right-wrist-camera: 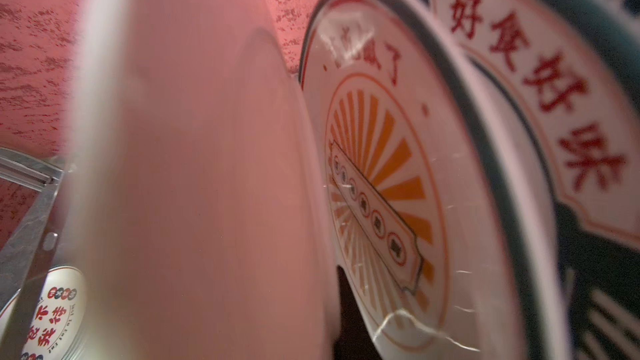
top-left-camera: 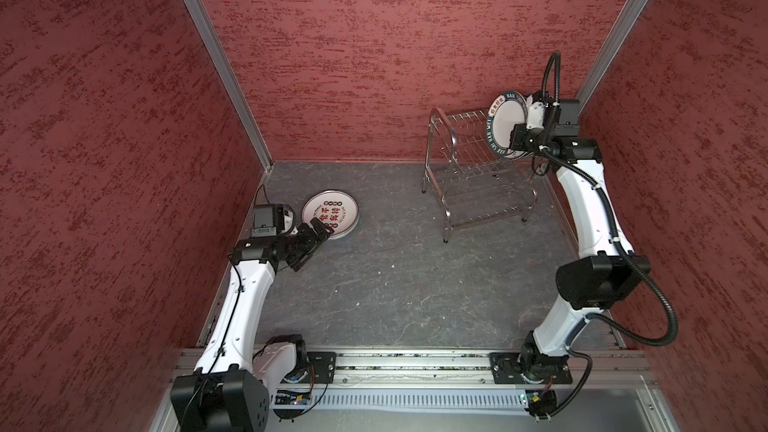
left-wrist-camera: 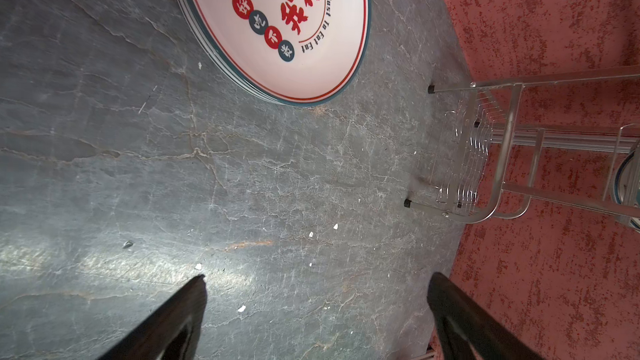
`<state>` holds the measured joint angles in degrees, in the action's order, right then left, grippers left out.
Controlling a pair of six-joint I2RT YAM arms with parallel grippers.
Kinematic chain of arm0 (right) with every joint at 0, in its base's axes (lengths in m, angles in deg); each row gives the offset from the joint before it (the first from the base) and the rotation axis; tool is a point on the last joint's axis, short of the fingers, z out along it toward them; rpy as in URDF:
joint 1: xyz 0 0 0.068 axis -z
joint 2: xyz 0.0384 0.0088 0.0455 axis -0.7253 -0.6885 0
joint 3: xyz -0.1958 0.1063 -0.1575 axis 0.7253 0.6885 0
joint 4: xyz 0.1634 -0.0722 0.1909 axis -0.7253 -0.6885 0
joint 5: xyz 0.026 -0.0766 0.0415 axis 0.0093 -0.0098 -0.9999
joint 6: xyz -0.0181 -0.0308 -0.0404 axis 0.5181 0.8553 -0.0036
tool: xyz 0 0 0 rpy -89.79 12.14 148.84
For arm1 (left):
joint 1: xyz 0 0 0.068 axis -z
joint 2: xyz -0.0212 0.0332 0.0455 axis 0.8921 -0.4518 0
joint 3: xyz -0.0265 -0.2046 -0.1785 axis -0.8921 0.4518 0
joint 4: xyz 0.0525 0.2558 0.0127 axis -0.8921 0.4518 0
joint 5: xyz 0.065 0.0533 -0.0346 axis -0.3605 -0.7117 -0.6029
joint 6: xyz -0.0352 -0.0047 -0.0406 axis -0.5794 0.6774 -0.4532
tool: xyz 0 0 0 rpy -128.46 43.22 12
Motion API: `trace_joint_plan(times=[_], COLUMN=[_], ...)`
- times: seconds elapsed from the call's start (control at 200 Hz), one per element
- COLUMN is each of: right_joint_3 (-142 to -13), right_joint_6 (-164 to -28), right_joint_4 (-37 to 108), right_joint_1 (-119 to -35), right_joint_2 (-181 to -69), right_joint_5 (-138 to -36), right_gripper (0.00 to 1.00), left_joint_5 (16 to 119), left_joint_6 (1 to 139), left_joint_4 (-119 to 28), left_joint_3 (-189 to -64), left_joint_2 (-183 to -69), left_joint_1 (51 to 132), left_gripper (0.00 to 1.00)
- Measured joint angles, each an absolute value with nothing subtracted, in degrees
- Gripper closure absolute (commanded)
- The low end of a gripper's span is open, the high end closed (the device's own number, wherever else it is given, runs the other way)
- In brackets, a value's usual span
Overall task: Unload the plates from the dish rack
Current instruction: Pick up the plate from the dish rack, then place a plate at the center of the table.
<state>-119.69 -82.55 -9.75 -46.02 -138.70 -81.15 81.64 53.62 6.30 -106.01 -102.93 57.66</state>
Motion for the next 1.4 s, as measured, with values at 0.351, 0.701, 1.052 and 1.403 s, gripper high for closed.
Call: trace_joint_plan(times=[0.351, 0.701, 1.052, 1.403], right_joint_3=[-123.62, -110.64, -83.17, -65.97], right_joint_6=[-83.6, -86.88, -92.67, -101.48], right_joint_4=[-7.02, -0.18, 1.7, -15.41], right_joint_1=[-46.04, -46.06, -46.06, -46.06], right_joint_2=[-134.31, -113.15, -81.87, -72.47], right_joint_5=[-85.5, -87.66, -80.78, -77.63], right_gripper=[1.0, 1.0, 1.0, 1.0], left_joint_5=[82.41, 82.1, 81.14, 80.44], left_joint_6=[53.66, 53.16, 52.15, 49.59], left_joint_4=[5.27, 1.23, -1.83, -8.21], left_joint_3=[-106.01, -101.94, -102.6, -102.6], left_joint_2=[-104.29, -102.17, -103.67, -104.11], left_joint_1=[57.75, 60.09, 67.5, 78.95], left_gripper=[0.0, 0.01, 0.01, 0.01])
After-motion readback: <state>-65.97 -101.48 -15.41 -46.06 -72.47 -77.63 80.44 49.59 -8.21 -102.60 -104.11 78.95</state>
